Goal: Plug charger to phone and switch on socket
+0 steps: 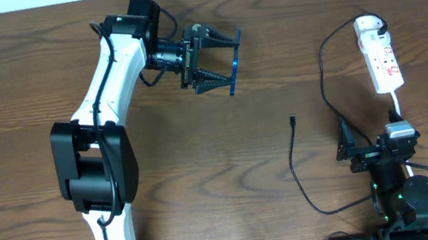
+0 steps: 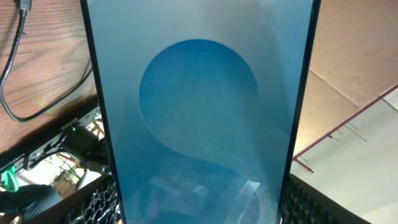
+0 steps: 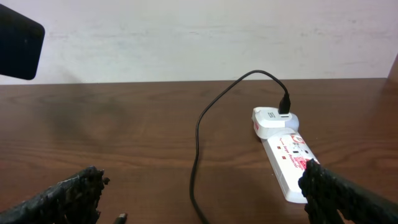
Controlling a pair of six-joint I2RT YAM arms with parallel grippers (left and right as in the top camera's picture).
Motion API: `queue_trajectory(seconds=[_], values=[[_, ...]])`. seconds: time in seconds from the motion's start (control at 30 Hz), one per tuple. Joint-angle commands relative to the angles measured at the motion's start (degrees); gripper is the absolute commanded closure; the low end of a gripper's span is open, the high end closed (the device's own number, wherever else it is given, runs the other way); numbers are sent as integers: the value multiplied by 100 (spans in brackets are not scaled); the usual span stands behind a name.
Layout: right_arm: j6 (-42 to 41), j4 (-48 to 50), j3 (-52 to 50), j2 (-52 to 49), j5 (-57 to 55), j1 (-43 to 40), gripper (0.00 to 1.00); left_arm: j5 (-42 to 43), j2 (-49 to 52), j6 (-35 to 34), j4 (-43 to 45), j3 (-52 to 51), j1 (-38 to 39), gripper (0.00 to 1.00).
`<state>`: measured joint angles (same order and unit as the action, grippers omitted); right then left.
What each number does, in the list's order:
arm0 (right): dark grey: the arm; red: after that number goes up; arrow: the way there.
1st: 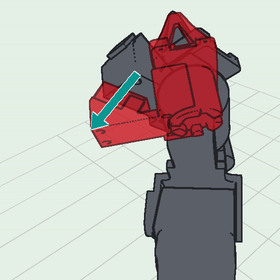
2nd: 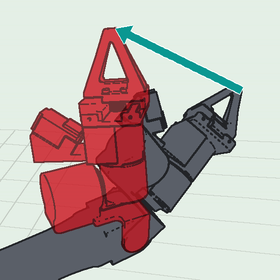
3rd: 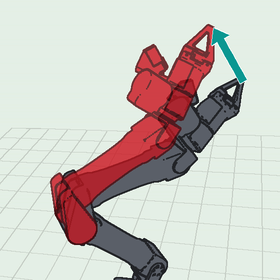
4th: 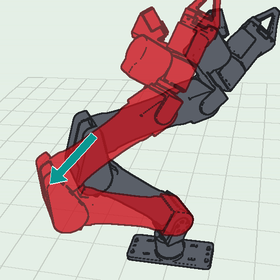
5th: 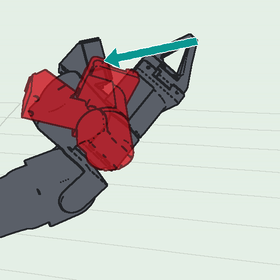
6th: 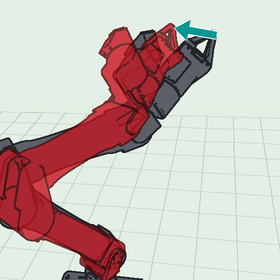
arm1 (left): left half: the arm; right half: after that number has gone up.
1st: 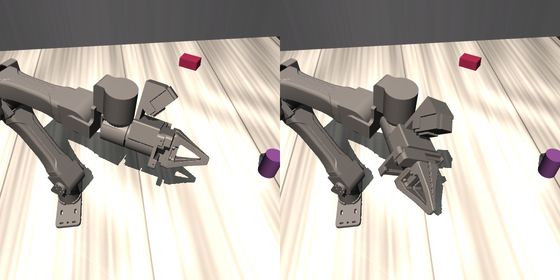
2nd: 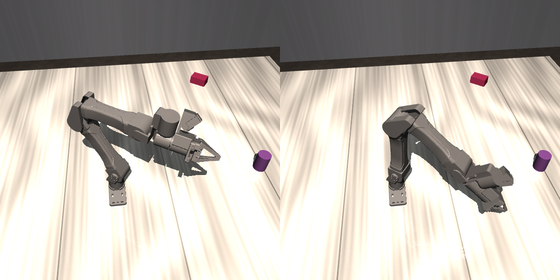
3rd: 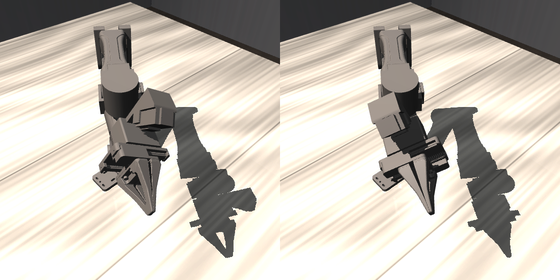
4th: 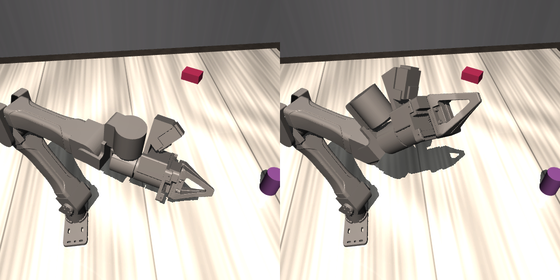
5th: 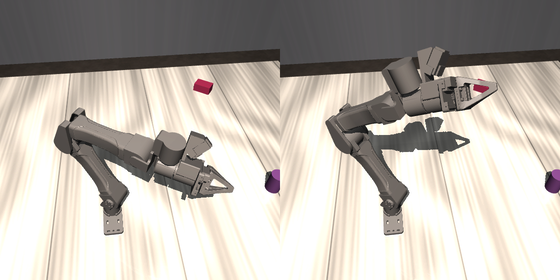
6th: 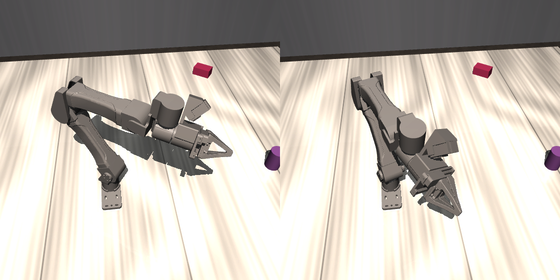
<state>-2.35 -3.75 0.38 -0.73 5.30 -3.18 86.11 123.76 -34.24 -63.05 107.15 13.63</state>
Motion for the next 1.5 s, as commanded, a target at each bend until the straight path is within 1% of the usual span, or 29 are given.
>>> queue_trajectory(seconds=[0.0,1.13,1.4,1.47], values=[[-37,-26,-7,11,-28,28,1,348,-260,103,-26,7,-39,24],[-37,-26,-7,9,-26,28,1,374,-260,96,-31,7,-39,24],[-37,-26,-7,9,-28,28,1,398,-260,-273,-28,7,-59,24],[-37,-26,-7,9,-28,28,1,398,-260,-442,-31,7,-74,26]])
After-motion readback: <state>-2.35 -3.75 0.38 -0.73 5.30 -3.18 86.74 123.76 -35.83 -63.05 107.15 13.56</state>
